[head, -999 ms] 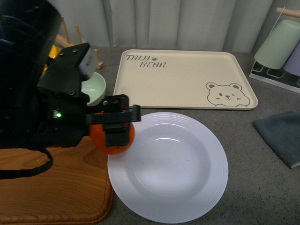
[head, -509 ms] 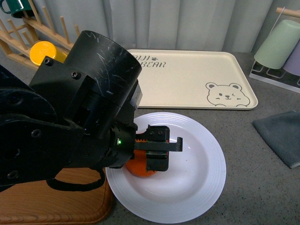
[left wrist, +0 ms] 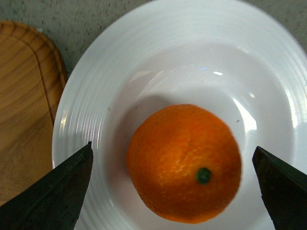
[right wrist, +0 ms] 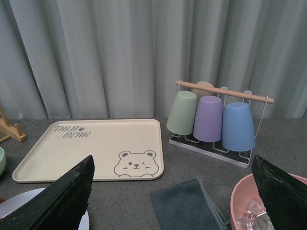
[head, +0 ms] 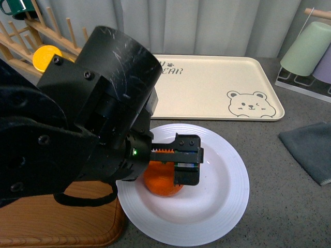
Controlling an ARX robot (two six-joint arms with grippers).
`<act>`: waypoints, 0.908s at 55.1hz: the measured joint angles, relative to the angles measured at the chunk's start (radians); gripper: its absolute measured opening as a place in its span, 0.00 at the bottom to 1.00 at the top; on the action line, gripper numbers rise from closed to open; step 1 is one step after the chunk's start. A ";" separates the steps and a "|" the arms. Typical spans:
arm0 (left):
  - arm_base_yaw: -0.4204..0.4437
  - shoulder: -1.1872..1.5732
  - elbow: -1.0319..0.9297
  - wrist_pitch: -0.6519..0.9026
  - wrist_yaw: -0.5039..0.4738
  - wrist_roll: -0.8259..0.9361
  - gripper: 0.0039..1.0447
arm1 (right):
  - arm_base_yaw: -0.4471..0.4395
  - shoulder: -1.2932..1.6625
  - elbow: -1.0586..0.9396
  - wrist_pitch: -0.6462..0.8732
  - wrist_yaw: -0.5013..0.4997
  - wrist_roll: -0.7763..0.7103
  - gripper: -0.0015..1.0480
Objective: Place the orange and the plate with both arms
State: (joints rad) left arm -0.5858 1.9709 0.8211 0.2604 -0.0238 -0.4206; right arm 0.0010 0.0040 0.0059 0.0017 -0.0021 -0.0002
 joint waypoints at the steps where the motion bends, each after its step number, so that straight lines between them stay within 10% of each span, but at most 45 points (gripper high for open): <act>1: 0.002 -0.015 0.000 -0.003 -0.004 0.000 0.94 | 0.000 0.000 0.000 0.000 0.000 0.000 0.91; 33: 0.277 -0.656 -0.401 0.074 -0.330 0.106 0.94 | 0.000 0.000 0.000 0.000 0.000 0.000 0.91; 50: 0.304 -1.182 -0.584 -0.149 -0.410 0.055 0.94 | 0.000 0.000 0.000 0.000 0.000 0.000 0.91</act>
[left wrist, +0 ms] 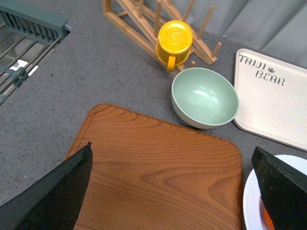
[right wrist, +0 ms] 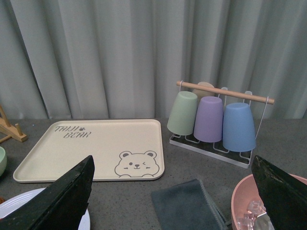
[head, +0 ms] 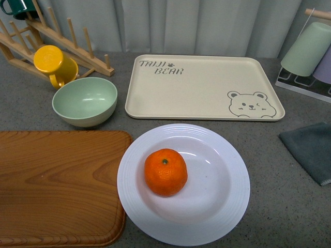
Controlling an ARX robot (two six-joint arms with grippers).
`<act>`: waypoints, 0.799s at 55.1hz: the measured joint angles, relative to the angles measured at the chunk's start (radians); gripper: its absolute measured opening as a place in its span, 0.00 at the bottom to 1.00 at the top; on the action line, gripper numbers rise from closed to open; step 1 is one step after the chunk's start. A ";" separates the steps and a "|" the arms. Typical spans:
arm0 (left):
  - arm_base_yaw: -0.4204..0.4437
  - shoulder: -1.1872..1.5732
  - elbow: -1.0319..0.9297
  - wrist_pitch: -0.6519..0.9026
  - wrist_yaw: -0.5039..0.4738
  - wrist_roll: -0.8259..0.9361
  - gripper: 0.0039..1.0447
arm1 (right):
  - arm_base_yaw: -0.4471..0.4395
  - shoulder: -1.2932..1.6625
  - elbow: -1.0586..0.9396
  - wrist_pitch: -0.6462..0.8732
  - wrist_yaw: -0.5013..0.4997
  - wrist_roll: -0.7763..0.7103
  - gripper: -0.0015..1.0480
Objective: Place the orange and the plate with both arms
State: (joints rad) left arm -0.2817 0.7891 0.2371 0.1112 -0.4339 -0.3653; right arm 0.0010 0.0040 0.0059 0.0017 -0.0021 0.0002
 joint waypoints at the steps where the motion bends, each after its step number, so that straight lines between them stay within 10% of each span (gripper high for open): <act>1: -0.007 -0.026 -0.005 -0.020 -0.012 -0.004 0.94 | 0.000 0.000 0.000 0.000 0.000 0.000 0.91; 25: -0.072 -0.306 -0.074 -0.179 -0.034 -0.084 0.94 | 0.000 0.000 0.000 0.000 0.000 0.000 0.91; 31: 0.018 -0.404 -0.217 0.230 0.184 0.204 0.68 | 0.000 0.000 0.000 0.000 0.001 0.000 0.91; 44: 0.122 -0.524 -0.218 0.157 0.282 0.339 0.27 | 0.000 0.000 0.000 0.000 0.000 0.000 0.91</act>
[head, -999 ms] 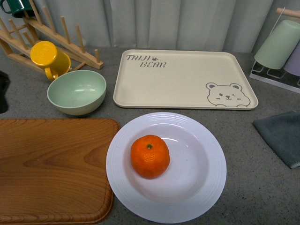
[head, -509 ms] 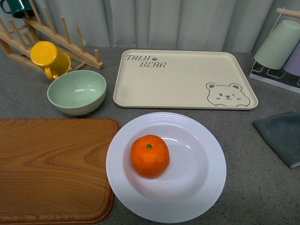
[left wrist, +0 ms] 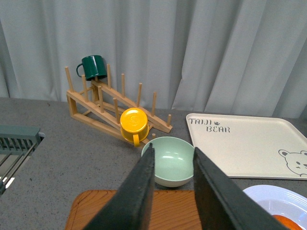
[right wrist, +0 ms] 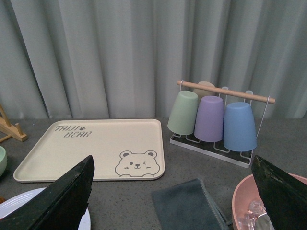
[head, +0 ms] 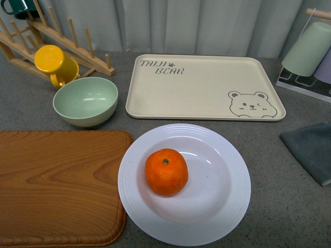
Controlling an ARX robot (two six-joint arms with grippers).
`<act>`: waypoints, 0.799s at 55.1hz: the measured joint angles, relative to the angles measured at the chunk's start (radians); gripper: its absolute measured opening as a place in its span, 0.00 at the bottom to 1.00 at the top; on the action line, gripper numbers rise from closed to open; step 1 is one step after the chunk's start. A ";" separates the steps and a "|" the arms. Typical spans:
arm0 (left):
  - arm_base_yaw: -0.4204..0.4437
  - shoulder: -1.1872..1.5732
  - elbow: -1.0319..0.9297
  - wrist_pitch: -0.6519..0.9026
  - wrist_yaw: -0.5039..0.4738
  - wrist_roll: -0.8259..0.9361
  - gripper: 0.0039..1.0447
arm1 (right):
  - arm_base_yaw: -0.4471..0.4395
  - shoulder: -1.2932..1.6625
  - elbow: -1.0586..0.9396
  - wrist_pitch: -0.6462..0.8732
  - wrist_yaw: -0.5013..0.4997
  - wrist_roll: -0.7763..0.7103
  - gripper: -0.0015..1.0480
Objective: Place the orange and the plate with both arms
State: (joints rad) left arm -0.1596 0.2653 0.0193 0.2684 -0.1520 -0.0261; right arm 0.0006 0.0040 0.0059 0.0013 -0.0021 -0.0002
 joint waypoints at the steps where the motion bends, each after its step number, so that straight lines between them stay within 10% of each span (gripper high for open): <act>1: 0.010 -0.011 0.000 -0.011 0.008 0.003 0.21 | 0.000 0.000 0.000 0.000 0.000 0.000 0.91; 7: 0.107 -0.055 0.000 -0.055 0.132 0.012 0.03 | 0.000 0.000 0.000 0.000 0.000 0.000 0.91; 44: 0.157 -0.261 0.001 -0.266 0.152 0.018 0.06 | 0.000 0.000 0.000 0.000 0.000 0.000 0.91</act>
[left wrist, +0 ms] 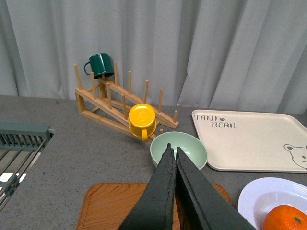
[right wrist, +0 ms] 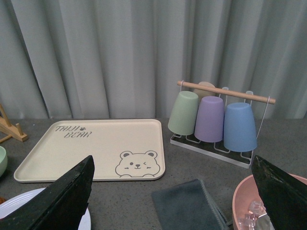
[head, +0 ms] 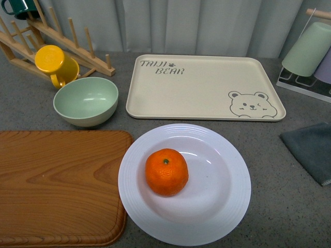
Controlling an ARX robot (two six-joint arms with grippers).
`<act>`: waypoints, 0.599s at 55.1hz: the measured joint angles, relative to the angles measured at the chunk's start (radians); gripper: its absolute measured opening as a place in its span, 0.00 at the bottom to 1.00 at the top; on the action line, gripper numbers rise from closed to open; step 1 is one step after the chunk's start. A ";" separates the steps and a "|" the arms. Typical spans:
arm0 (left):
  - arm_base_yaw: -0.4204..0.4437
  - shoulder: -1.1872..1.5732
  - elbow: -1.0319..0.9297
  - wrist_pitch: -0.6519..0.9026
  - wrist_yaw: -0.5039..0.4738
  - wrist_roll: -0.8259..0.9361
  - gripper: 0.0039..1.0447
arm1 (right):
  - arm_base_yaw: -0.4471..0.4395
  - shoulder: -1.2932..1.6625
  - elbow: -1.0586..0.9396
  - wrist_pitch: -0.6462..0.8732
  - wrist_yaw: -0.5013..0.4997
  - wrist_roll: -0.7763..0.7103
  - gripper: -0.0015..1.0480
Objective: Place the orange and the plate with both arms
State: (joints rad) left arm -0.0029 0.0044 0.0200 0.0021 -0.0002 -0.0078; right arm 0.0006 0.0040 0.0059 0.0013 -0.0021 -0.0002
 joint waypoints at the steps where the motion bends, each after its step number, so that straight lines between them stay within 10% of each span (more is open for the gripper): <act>1: 0.000 0.000 0.000 0.000 0.000 0.000 0.09 | 0.000 0.000 0.000 0.000 0.000 0.000 0.91; 24: 0.000 0.000 0.000 -0.001 0.000 0.000 0.88 | 0.000 0.000 0.000 0.000 0.000 0.000 0.91; 33: 0.000 0.000 0.000 -0.001 0.000 0.002 0.94 | -0.006 0.015 0.014 -0.045 -0.034 0.000 0.91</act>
State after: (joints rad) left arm -0.0029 0.0040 0.0196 0.0013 -0.0006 -0.0059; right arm -0.0059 0.0193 0.0196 -0.0437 -0.0357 -0.0002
